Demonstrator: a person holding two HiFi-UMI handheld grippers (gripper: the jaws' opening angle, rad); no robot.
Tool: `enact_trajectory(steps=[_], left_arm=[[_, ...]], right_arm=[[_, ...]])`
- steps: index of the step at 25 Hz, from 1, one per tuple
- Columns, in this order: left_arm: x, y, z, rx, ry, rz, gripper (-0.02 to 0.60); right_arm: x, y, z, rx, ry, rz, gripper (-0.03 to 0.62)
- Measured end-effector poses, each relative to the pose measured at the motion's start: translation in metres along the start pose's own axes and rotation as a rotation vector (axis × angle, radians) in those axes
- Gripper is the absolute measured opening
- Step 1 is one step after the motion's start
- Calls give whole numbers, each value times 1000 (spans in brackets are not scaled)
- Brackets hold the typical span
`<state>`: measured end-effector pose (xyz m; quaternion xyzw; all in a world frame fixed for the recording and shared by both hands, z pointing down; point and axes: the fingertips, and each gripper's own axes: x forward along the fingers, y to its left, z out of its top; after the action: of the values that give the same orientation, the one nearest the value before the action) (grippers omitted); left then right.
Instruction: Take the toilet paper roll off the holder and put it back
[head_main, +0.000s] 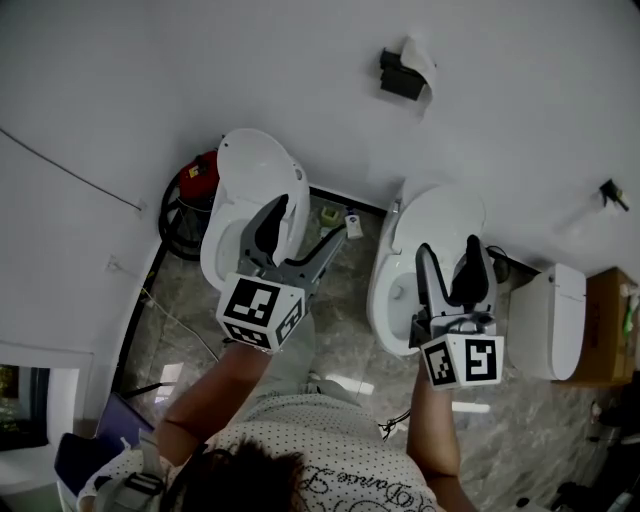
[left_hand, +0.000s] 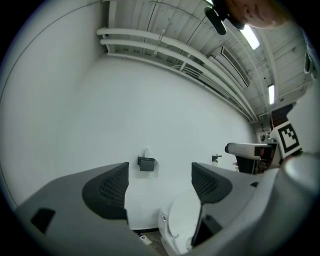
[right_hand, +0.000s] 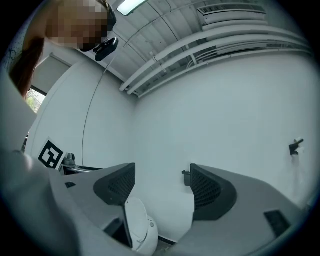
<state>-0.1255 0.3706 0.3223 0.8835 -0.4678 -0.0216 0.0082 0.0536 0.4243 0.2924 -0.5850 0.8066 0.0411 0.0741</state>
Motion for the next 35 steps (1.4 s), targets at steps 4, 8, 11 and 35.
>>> enact_trajectory(steps=[4, 8, 11, 35], left_arm=[[35, 20, -7, -10, 4, -15, 376], [77, 52, -4, -7, -10, -36, 376], [114, 79, -1, -6, -12, -57, 376], [325, 167, 4, 0, -2, -74, 376]], right_arm=[[34, -11, -12, -3, 12, -6, 334], [82, -21, -16, -15, 6, -19, 334], [124, -31, -17, -19, -3, -35, 334], [324, -143, -31, -32, -21, -34, 334]])
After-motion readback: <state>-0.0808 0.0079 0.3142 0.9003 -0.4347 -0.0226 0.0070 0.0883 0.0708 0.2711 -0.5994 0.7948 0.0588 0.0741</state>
